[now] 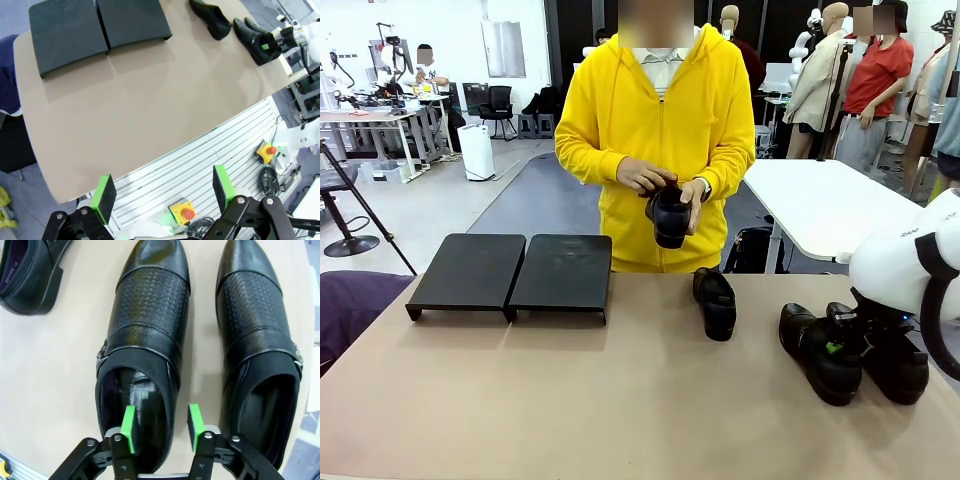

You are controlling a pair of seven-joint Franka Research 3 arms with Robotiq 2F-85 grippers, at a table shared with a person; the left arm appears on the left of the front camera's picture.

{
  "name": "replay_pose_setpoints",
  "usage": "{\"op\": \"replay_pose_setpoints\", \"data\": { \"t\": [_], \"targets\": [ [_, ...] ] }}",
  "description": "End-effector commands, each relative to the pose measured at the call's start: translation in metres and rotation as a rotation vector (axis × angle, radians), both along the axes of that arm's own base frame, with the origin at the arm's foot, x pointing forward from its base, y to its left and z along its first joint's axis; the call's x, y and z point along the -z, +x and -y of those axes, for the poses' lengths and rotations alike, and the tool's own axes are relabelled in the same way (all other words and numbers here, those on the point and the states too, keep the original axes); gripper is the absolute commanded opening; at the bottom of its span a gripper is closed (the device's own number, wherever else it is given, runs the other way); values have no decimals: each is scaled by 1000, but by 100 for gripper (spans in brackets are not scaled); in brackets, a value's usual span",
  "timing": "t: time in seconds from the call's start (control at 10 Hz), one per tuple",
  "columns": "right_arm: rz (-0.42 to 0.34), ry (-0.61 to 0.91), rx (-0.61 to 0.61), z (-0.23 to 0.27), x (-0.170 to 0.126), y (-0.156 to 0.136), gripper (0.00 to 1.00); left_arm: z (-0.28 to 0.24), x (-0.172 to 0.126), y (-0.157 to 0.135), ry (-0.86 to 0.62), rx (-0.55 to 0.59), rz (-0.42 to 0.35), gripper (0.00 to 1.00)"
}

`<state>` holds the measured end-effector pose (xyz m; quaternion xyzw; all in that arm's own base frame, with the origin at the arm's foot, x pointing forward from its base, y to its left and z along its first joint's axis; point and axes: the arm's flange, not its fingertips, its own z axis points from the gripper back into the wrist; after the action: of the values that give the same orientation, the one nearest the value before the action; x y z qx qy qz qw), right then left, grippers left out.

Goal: Organize the shoes by placing them on the stand.
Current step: Pick up one Shoe and place it in the middle of the table.

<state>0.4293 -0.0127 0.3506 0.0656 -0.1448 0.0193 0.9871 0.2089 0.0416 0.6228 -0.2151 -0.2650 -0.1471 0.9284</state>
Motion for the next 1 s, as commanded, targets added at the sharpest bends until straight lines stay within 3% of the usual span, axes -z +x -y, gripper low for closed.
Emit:
{"op": "replay_pose_setpoints", "data": {
  "t": [0.0, 0.6, 0.8, 0.9],
  "targets": [
    [32, 20, 36, 2, 7, 6, 0, -1, -1, -1, -12, 15, 1, 100],
    [11, 49, 27, 3, 5, 4, 0, -1, -1, -1, -12, 15, 1, 100],
    [1, 55, 33, 1, -17, -3, 0, -1, -1, -1, -12, 15, 1, 100],
    [-17, 62, 41, 1, -47, -14, 0, -1, -1, -1, -12, 15, 1, 100]
  ]
}}
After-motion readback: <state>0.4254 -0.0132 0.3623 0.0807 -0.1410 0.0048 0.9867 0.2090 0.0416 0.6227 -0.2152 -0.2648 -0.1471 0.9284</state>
